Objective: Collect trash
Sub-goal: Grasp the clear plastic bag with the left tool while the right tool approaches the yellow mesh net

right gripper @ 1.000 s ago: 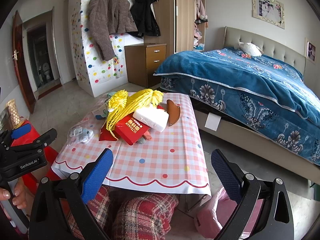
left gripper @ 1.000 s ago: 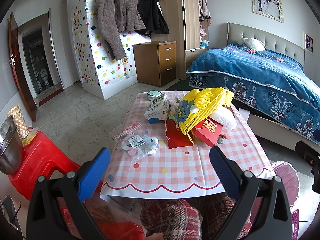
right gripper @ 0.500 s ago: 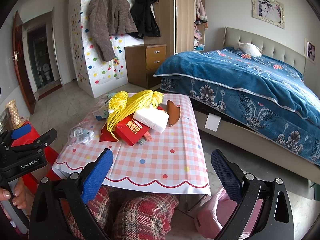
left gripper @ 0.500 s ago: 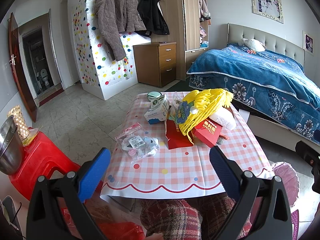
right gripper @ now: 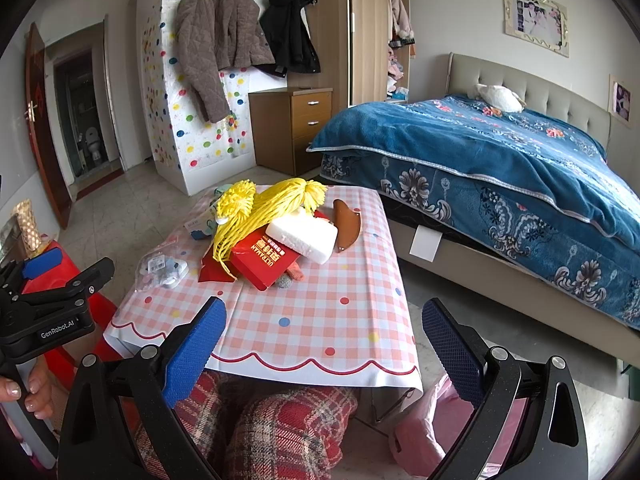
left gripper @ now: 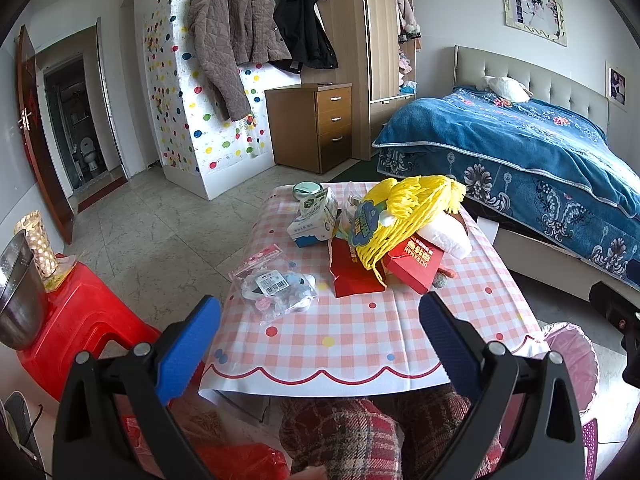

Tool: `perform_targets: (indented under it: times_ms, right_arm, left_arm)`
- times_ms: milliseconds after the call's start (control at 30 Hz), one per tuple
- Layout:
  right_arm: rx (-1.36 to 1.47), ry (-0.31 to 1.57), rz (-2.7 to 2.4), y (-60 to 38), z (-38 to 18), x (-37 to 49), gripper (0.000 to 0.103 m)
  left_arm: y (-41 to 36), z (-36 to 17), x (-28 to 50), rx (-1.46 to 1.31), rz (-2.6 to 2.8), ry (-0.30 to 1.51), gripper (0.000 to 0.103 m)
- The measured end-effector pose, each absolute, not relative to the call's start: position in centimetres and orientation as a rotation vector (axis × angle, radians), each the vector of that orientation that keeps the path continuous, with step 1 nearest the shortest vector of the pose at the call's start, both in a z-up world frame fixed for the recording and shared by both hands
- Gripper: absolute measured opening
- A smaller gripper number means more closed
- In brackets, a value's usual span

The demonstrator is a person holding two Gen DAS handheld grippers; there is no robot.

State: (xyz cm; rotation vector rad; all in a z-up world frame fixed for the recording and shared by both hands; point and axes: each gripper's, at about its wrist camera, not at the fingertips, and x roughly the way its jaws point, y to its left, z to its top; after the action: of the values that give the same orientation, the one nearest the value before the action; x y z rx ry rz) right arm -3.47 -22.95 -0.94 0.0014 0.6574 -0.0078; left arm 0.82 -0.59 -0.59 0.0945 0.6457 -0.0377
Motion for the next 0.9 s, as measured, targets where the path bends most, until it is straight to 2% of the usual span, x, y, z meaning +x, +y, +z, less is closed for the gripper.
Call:
perform_targets:
  times_ms: [233,600,900]
  right_arm:
    - [-0.005,0.667,-0.006,-22.6,-1.6,-3.2,0.097]
    - [-0.068,0.648,0.029,-19.5,-4.9,0.5,0.097]
    - [0.010,0.649,0.070,-19.7,-7.2,4.8,0.097]
  left_arm:
    - [-0.4,-1.4,1.2,0.097,-0.023,0.665,0.096]
    - [3.2,-6.0,4.3,0.060,0.053,0.765,0.096]
    - [6.0,-10.0,8.0,-0.005,0.075,0.834,0.096]
